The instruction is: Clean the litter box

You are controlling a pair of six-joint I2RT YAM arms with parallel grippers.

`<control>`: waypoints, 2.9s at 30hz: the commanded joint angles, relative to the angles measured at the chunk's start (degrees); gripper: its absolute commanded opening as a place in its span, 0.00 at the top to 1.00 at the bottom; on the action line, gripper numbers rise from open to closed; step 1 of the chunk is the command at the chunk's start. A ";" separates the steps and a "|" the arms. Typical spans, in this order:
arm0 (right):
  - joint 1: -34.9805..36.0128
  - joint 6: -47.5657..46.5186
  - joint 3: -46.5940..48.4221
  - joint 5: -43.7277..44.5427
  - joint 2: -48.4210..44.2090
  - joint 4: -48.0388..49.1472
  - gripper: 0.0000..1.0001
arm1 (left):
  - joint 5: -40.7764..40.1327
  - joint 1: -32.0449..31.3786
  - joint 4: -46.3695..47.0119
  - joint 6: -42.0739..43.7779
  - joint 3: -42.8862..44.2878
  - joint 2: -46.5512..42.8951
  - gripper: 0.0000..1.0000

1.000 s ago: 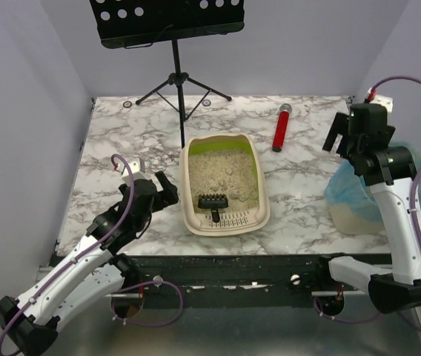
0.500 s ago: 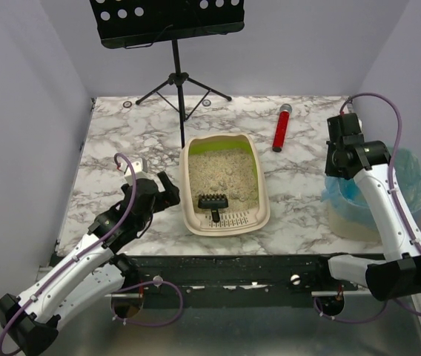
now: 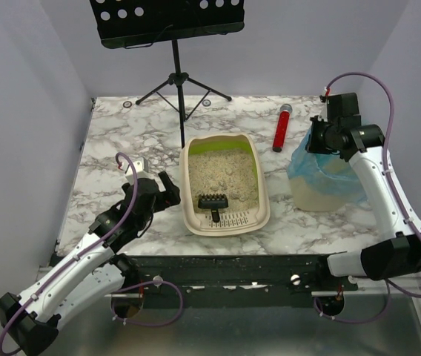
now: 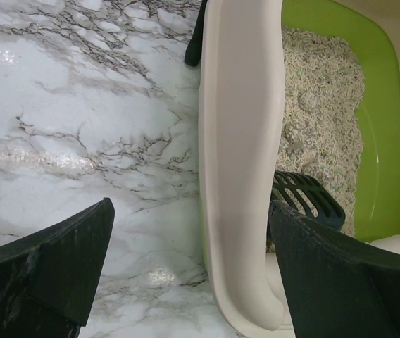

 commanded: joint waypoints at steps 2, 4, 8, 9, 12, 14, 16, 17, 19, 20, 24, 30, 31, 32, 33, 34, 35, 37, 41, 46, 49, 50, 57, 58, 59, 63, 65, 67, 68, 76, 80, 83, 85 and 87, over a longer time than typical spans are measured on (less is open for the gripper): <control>1.46 2.77 3.68 -7.44 3.62 4.86 0.99 | 0.30 -0.13 1.13 0.85 -0.37 0.16 0.01; 2.95 3.92 3.77 -6.92 5.03 5.74 0.99 | 0.04 -0.13 1.30 0.76 -0.63 0.16 0.01; 5.86 5.59 5.61 -4.64 7.75 6.09 0.98 | 0.39 -0.13 1.66 0.32 -0.72 0.42 0.01; 6.38 6.11 6.84 -4.11 8.37 6.01 0.98 | 0.74 -0.21 1.92 0.41 -0.81 0.51 0.01; 8.76 7.26 10.00 -3.49 10.56 5.66 0.97 | 1.27 -0.13 2.36 0.41 -0.98 0.77 0.01; 10.16 7.96 11.50 -2.01 12.23 5.05 0.97 | 1.62 -0.13 2.45 0.32 -1.07 1.03 0.01; 10.87 8.66 13.60 -1.29 13.46 4.25 0.86 | 1.88 -0.21 2.36 0.15 -1.07 1.21 0.01; 11.05 8.93 14.14 -0.77 13.90 3.55 0.81 | 2.06 -0.13 2.27 0.23 -0.98 1.12 0.01; 11.31 9.46 14.67 1.08 14.44 3.29 0.67 | 2.24 -0.13 2.01 0.23 -1.07 1.12 0.01; 11.40 9.37 14.67 1.60 14.26 3.28 0.63 | 2.32 -0.13 1.75 0.23 -0.98 0.86 0.01; 11.49 9.02 15.02 2.49 12.07 3.11 0.42 | 2.32 -0.13 1.39 0.06 -1.07 0.51 0.01; 15.69 3.32 9.59 5.82 1.09 5.83 0.20 | 2.15 -0.13 1.92 0.06 -1.33 0.24 0.01; 18.32 0.78 8.44 5.31 -0.31 6.44 0.08 | 2.15 -0.13 2.27 0.06 -1.42 0.42 0.01; 19.82 -0.46 7.30 4.43 -3.37 8.19 0.02 | 1.97 -0.13 2.36 0.32 -1.51 0.42 0.01; 21.14 -1.69 4.94 1.38 -4.62 9.08 0.00 | 1.89 -0.21 2.45 0.41 -1.60 0.42 0.01; 24.37 -3.10 3.96 -0.13 -5.94 9.95 0.00 | 1.62 -0.13 2.62 0.58 -1.68 0.51 0.01; 26.23 -3.02 2.99 -0.93 -7.52 10.92 0.00 | 0.75 -0.13 2.62 0.76 -1.60 0.77 0.01; 32.54 -1.28 -1.29 0.20 -8.85 12.77 0.00 | 0.04 -0.04 2.01 0.67 -1.07 1.03 0.01; 46.26 10.31 -6.76 13.26 -7.28 12.78 0.00 | -1.19 -0.04 1.57 -0.47 -1.24 1.56 0.01; 59.28 25.16 -6.61 26.57 2.97 10.94 0.00 | -2.51 -0.04 1.75 -1.26 -2.21 2.18 0.01; 61.84 28.08 -2.13 28.59 10.45 8.48 0.01 | -2.95 -0.04 0.61 -1.70 -2.21 2.18 0.01; 62.20 29.66 -0.46 29.46 12.31 4.90 0.01 | -3.04 -0.04 0.34 -1.88 -2.30 1.83 0.01; 63.69 35.82 -1.75 26.41 16.90 3.45 0.10 | -3.65 0.05 0.16 -2.32 -4.58 -1.25 0.01; 63.69 35.74 -3.16 25.70 16.81 4.07 0.14 | -3.65 0.05 0.34 -2.23 -4.59 -1.42 0.01; 63.69 35.22 -3.78 25.08 16.55 5.38 0.22 | -3.65 0.05 0.34 -2.23 -4.59 -1.43 0.01; 63.69 35.47 -4.14 24.55 16.72 4.43 0.44 | -3.65 0.05 0.60 -2.14 -4.41 -1.60 0.01; 63.69 35.74 -4.83 24.46 16.46 3.99 0.48 | -3.56 0.05 0.51 -1.97 -4.23 -1.34 0.01; 63.69 36.61 -5.71 25.07 15.76 3.64 0.53 | -3.74 0.05 0.25 -1.96 -3.97 -1.16 0.01; 63.78 36.79 -5.98 25.51 15.41 3.46 0.64 | -3.83 0.05 0.16 -1.96 -3.88 -1.16 0.01; 63.69 36.70 -9.49 31.48 10.14 4.42 0.90 | -1.63 0.05 1.21 -1.18 -3.35 -1.42 0.01; 63.61 37.57 -10.29 34.83 7.68 3.81 0.95 | 0.82 0.05 3.76 1.10 -3.62 -1.86 0.01; 62.65 39.50 -11.69 36.06 4.25 4.60 0.99 | 5.47 0.05 9.37 2.86 -4.85 -2.30 0.01; 60.80 41.27 -12.31 34.23 1.36 4.78 0.99 | 10.83 0.05 15.59 4.27 -5.98 -2.13 0.01; 57.82 41.28 -14.49 31.68 -1.02 7.75 0.99 | 14.18 -0.04 18.87 5.77 -6.43 -1.78 0.01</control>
